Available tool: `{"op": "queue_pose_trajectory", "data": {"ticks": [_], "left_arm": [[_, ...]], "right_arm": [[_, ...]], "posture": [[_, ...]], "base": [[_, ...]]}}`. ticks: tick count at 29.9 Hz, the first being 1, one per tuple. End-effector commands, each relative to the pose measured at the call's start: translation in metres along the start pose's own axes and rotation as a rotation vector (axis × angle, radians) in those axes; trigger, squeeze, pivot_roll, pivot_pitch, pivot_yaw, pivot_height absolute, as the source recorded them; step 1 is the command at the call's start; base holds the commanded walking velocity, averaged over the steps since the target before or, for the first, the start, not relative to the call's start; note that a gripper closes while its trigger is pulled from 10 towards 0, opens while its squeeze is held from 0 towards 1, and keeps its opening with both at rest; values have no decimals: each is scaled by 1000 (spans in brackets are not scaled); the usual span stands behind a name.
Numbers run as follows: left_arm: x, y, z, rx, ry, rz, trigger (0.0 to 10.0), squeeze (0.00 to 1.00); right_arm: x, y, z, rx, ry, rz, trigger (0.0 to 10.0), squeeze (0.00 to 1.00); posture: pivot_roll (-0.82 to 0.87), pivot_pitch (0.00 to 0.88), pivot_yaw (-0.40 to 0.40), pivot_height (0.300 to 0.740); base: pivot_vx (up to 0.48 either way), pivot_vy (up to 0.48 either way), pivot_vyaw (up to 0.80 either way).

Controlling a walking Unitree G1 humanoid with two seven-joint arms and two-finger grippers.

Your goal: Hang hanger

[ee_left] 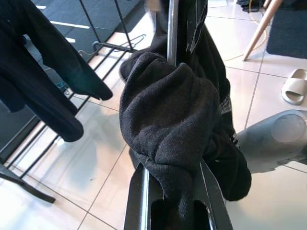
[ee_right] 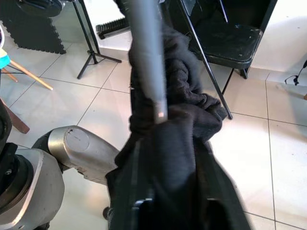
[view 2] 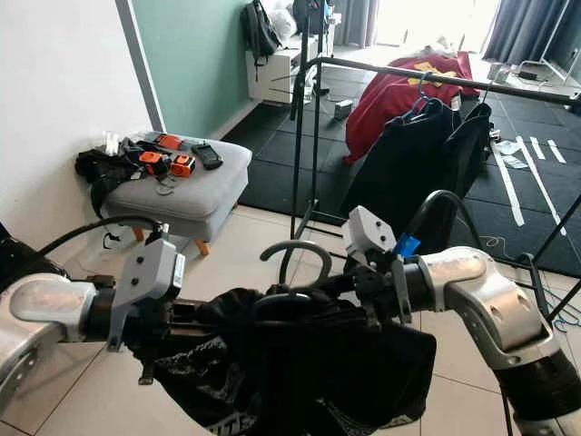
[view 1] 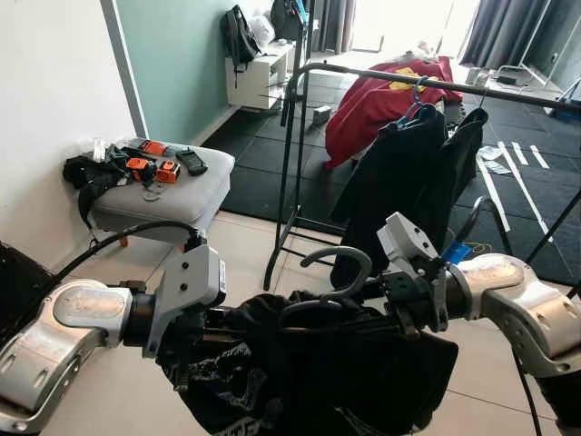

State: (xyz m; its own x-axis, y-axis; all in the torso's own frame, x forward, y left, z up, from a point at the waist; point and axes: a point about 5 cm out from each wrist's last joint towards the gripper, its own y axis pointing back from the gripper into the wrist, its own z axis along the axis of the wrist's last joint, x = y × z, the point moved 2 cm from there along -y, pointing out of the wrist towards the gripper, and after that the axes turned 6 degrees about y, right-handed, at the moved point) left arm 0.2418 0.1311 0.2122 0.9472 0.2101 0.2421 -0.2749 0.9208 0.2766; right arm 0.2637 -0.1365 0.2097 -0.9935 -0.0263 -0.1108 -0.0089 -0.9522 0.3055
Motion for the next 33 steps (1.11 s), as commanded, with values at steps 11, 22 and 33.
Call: {"op": "queue_pose_trajectory", "data": {"ticks": [11,22,33], "left_arm": [[-7,-13,28,-152,-38,-68,10000,267],[17,2,-10,-135,158,96,10000,1000],[20,52,-63,-13,301,324,10000,1000]], "right_arm": [[4,-15,-10,17,-23,46,0,0],[-6,-18,-15,4,-46,-31,0,0],[-50,7,-52,61,-187,-474,0,0]], "posture": [[-50,0,-55,740],[-55,0,-49,740],[-56,0,-36,740]], "base": [[0,0,0],[0,0,0],[0,0,0]]}}
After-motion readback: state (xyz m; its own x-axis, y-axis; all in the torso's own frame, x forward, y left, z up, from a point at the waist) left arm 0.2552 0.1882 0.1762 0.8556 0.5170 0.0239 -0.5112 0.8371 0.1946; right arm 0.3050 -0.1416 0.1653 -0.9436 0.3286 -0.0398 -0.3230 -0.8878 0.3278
